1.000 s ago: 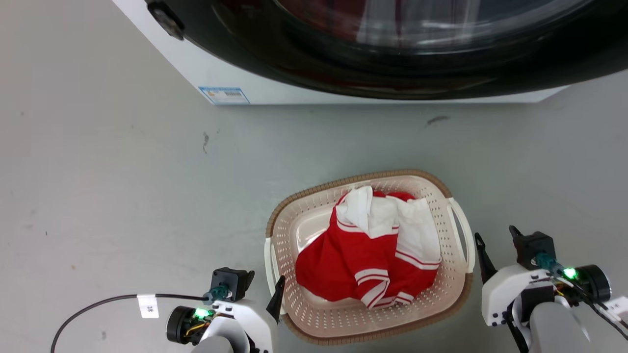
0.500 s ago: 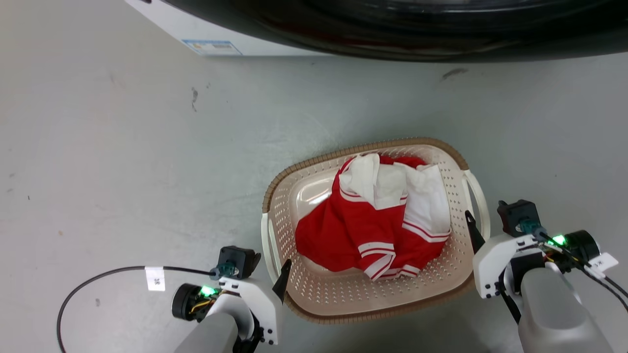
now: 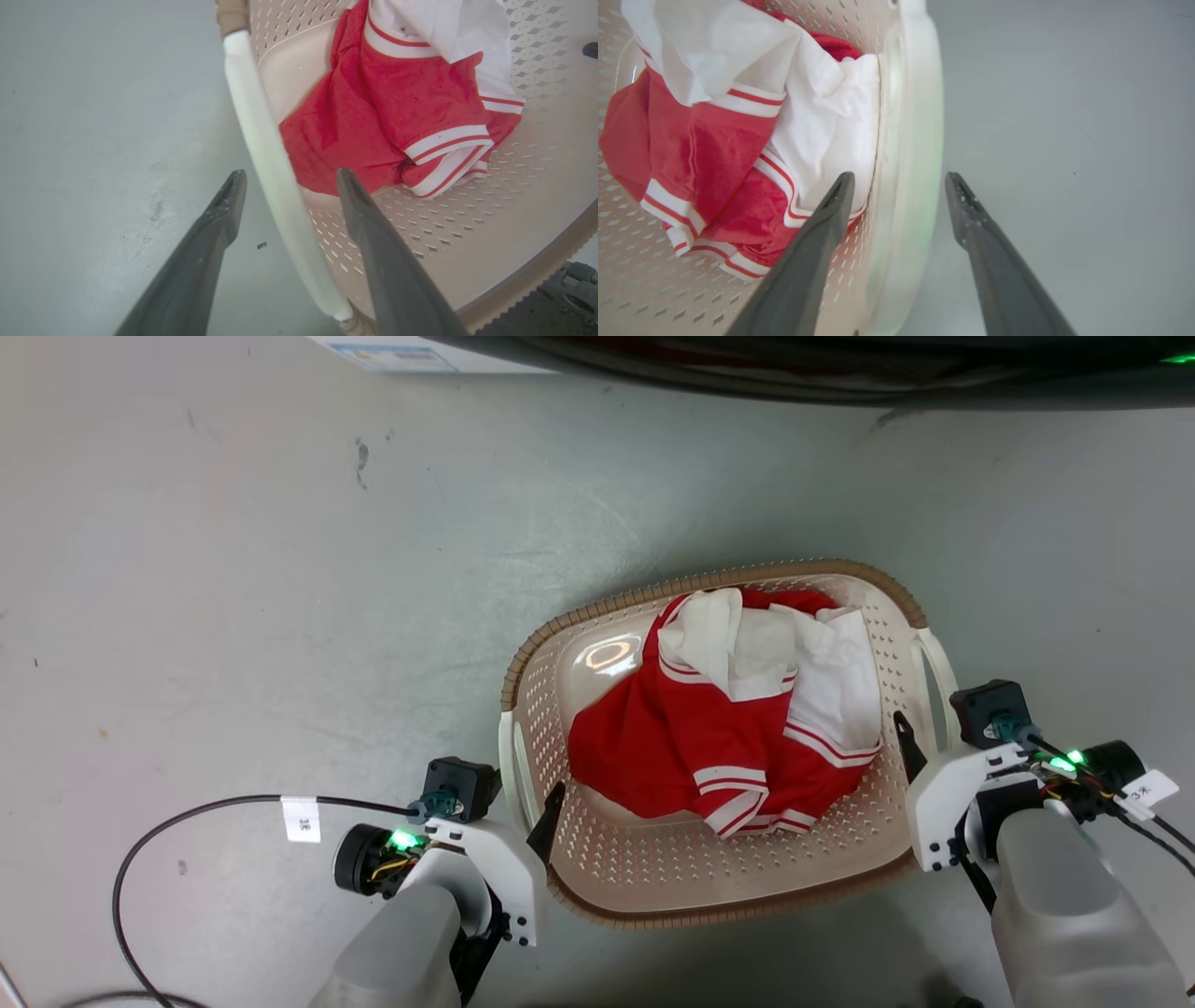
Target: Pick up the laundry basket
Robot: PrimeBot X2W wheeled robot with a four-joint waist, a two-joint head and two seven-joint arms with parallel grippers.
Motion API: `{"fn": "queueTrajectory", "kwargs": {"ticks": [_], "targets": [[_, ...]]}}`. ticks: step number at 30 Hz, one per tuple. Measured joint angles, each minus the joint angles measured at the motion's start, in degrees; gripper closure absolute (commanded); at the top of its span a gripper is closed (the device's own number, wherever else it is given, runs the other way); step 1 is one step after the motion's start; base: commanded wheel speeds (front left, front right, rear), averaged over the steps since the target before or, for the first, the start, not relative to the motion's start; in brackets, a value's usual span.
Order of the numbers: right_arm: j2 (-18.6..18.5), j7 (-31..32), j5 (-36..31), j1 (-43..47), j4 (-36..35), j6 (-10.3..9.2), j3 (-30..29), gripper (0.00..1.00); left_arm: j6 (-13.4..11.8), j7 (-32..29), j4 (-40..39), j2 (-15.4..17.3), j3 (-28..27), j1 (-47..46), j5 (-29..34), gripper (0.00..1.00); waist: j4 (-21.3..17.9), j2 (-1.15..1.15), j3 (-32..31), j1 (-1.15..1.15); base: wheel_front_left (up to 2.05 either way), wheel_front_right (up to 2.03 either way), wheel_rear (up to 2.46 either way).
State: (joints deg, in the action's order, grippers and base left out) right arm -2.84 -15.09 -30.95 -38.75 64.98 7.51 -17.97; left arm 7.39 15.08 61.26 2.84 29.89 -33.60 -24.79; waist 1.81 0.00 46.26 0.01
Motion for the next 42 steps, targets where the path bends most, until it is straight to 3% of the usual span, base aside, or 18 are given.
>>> {"fn": "queueTrajectory", "kwargs": {"ticks": [6, 7, 8, 10, 28, 35, 42], "targets": [[0.0, 0.0, -2.2, -2.1, 1.5, 0.00, -1.6, 0.00, 0.0, 0.0, -0.5, 0.0, 0.0, -1.3, 0.7, 0.00, 0.5, 0.00, 1.7, 0.00, 0.00, 0.00, 0.00], [0.0, 0.0, -2.4, -2.4, 1.8, 0.00, -1.8, 0.55, 0.0, 0.0, -0.6, 0.0, 0.0, -1.4, 1.0, 0.00, 0.5, 0.00, 1.9, 0.00, 0.00, 0.00, 0.00], [0.0, 0.0, -2.8, -2.5, 2.0, 0.00, -1.9, 1.00, 0.0, 0.0, -0.6, 0.0, -0.2, -1.6, 1.1, 0.51, 0.6, 0.00, 2.0, 0.00, 0.00, 0.00, 0.00], [0.0, 0.4, -3.4, -3.2, 3.3, 0.00, -2.0, 1.00, 0.0, 0.0, -0.6, 0.0, -0.3, -1.6, 1.5, 1.00, 0.6, 0.00, 2.2, 0.00, 0.00, 0.00, 0.00], [0.2, 1.1, -2.6, -3.2, 8.0, 0.04, 0.6, 1.00, -0.3, -0.1, 3.6, 0.2, 3.4, -1.7, -2.2, 1.00, 0.4, 0.00, -3.7, -0.01, 0.00, 0.00, 0.00], [0.1, 3.2, 2.5, -1.2, 8.7, 0.00, 5.9, 1.00, -0.3, -2.0, 6.9, 0.1, 6.9, -2.5, -5.0, 1.00, -0.1, 0.00, -9.4, 0.00, 0.00, 0.00, 0.00], [0.1, 8.5, 11.6, 3.1, 8.7, -0.01, 15.3, 1.00, -0.3, -7.7, 8.0, 0.4, 11.1, -2.7, -8.3, 1.00, -0.6, 0.00, -15.8, -0.01, 0.00, 0.00, 0.00]]}}
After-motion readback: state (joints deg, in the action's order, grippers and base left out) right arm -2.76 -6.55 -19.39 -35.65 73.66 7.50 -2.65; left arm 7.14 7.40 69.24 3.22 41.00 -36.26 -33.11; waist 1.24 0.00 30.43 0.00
